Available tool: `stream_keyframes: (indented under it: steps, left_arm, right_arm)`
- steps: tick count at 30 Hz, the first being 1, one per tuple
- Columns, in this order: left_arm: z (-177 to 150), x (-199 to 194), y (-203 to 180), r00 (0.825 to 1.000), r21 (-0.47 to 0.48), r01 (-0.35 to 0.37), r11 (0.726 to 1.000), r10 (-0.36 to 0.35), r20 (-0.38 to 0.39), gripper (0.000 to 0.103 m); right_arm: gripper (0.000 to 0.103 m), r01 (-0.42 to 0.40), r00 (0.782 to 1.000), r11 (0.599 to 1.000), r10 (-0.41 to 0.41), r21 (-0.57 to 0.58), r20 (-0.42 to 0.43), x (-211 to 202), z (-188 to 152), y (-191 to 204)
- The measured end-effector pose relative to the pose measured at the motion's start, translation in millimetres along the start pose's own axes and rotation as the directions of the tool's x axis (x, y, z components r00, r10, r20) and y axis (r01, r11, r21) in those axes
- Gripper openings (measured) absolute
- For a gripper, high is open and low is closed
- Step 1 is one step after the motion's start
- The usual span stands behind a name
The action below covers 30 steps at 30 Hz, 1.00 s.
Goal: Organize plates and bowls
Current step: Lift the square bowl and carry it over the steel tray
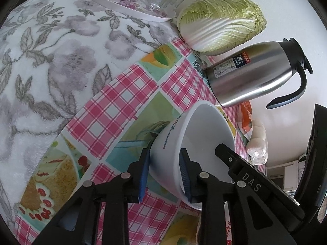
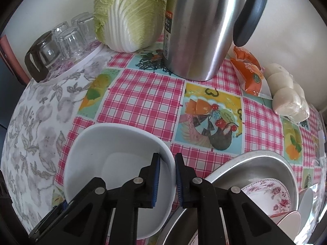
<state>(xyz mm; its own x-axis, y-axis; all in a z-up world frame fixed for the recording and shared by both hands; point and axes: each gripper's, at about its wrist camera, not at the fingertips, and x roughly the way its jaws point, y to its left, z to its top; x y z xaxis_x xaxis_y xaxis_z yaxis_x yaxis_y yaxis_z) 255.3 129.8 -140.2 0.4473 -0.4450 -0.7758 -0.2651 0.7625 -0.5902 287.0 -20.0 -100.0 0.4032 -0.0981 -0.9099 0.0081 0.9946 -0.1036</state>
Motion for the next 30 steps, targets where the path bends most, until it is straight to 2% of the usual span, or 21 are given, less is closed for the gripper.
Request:
stream_keyframes:
  steps: [12, 17, 25, 30]
  left_arm:
    - [0, -12, 5, 0.999, 0.01, -0.043, 0.999, 0.042, 0.021, 0.025]
    - [-2, -23, -4, 0.998, 0.041, -0.054, 0.998, 0.053, 0.043, 0.024]
    - [-8, -56, -36, 0.99, 0.127, -0.085, 0.988, 0.069, 0.123, 0.022]
    - [-16, -82, -53, 0.985, 0.162, -0.063, 0.985, 0.035, 0.169, 0.021]
  right_arm:
    - [0.013, -0.057, 0.998, 0.998, 0.057, -0.006, 0.008, -8, -1, 3]
    - [0.013, -0.089, 0.996, 0.996, 0.089, 0.003, 0.027, -20, -1, 1]
    - [0.012, -0.125, 0.988, 0.992, 0.125, -0.002, 0.088, -61, -1, -9]
    - [0.012, -0.165, 0.976, 0.986, 0.162, 0.01, 0.149, -96, -4, -22]
